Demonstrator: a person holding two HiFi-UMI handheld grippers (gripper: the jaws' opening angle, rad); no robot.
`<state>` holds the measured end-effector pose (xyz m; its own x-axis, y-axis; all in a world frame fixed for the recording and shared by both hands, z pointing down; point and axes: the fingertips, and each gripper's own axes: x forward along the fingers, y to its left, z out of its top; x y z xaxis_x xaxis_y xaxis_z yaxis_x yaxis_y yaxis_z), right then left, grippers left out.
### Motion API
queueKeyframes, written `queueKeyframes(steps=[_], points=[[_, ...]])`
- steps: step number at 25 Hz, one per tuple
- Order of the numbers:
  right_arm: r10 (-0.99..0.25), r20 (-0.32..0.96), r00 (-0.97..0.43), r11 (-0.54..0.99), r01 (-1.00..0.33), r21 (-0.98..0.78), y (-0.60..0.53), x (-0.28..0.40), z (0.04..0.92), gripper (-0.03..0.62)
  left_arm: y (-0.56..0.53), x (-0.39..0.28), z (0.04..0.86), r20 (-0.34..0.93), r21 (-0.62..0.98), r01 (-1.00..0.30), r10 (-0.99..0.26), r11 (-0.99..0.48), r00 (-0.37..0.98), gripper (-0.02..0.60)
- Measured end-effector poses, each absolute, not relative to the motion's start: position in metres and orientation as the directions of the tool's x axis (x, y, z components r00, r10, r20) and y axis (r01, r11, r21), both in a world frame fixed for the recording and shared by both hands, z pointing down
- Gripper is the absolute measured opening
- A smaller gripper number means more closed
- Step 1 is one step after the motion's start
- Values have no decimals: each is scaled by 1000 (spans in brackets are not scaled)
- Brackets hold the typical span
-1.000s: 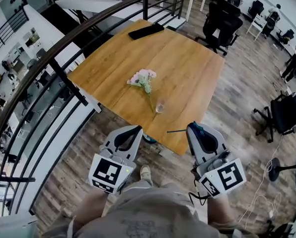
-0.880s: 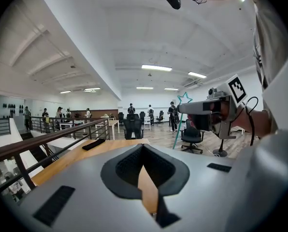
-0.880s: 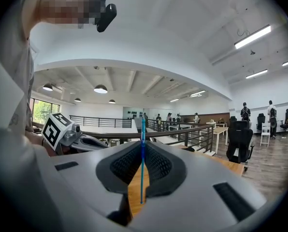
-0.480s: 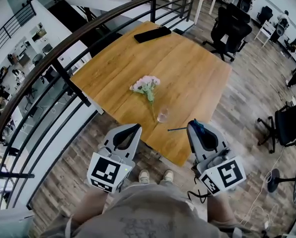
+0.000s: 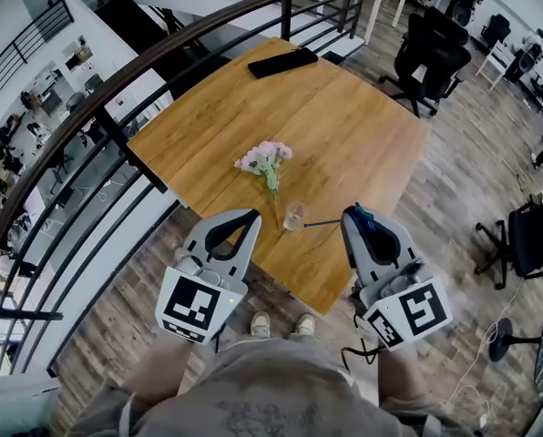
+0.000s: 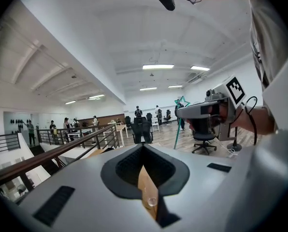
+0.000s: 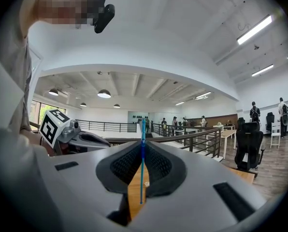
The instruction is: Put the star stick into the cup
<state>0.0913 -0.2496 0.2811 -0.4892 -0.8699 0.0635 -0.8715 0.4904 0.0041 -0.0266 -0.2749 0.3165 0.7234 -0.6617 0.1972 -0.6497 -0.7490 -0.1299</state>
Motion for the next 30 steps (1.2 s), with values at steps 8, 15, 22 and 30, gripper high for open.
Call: queueKeyframes(steps=[8, 15, 22, 30], points=[[-868, 30, -495, 496, -866, 58, -299, 93, 270, 40, -320, -18, 312, 177, -193, -670, -698, -716, 694, 15], [-874, 89, -478, 482, -875, 37, -332, 98, 321, 40, -350, -19, 363, 272, -169, -688, -704, -706, 656, 15], [-864, 210, -458, 463, -886, -26, -358, 100, 401, 40, -365, -18, 432, 387, -83, -708, -677, -702, 626, 15], [-820, 322, -472, 481, -875, -58, -373, 88, 478, 40, -355, -17, 496, 497, 19, -717, -615, -697, 612, 15]])
